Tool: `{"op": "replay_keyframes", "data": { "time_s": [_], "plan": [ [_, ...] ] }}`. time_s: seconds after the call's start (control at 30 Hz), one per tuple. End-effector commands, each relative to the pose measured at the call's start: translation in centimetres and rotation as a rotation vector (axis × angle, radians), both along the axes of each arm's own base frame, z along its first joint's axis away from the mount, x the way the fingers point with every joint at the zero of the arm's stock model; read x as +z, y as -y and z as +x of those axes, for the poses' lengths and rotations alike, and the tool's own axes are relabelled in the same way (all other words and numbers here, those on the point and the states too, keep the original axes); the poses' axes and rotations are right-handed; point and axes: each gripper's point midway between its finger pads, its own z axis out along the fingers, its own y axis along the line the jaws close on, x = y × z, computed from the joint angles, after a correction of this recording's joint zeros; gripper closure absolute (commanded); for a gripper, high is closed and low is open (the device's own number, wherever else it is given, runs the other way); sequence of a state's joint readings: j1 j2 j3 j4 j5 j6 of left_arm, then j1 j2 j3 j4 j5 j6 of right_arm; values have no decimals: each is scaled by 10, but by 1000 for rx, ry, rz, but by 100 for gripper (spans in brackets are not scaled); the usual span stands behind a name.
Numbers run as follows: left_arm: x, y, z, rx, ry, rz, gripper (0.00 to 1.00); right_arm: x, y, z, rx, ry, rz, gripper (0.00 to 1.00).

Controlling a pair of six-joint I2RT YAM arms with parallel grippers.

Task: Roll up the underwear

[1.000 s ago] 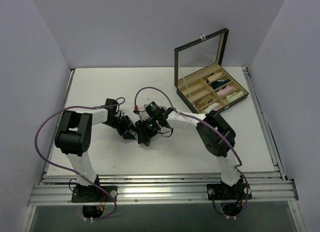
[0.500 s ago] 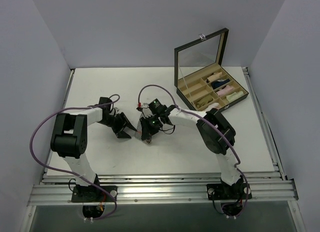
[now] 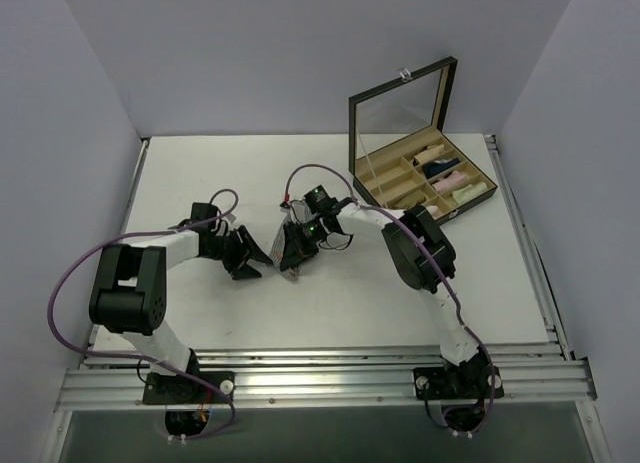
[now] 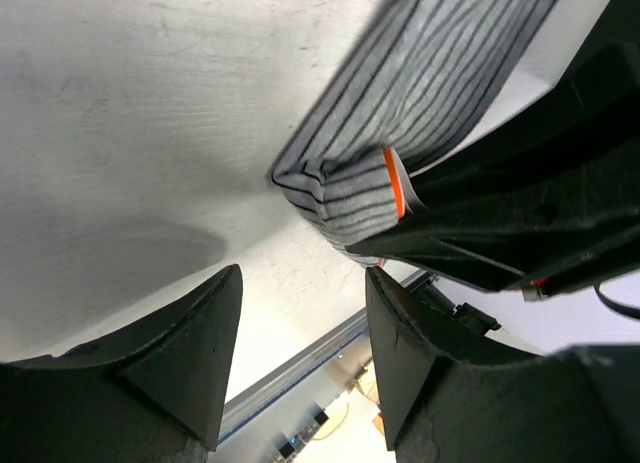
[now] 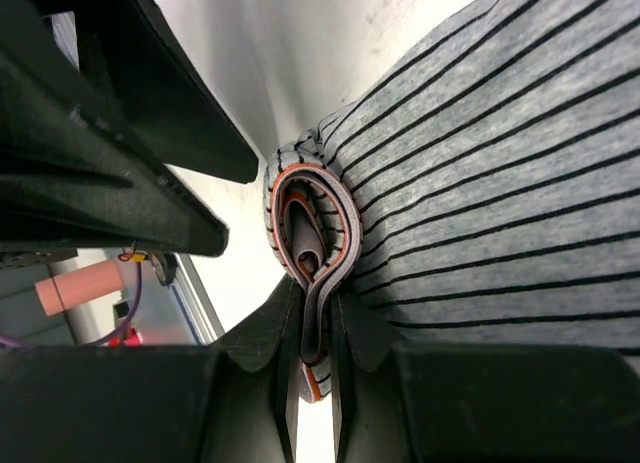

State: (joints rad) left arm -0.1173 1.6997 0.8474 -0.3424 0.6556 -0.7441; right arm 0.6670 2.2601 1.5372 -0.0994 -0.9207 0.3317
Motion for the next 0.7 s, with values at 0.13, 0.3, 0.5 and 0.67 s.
{"op": "replay_keyframes", "data": {
  "time_s": [0.13,0.3,0.5,0.67],
  "plan": [
    [11,2,23,-17,146,1,38,6,0,2,6,-83,37,100],
    [-4,5,32,-8,103,-4,38,5,2,0,-6,-115,46,100],
    [-3,12,45,48,118,-3,38,3,0,1,-22,-129,55,100],
    [-3,25,52,83,112,-16,40,2,-4,6,-59,-147,63,100]
  ]
}}
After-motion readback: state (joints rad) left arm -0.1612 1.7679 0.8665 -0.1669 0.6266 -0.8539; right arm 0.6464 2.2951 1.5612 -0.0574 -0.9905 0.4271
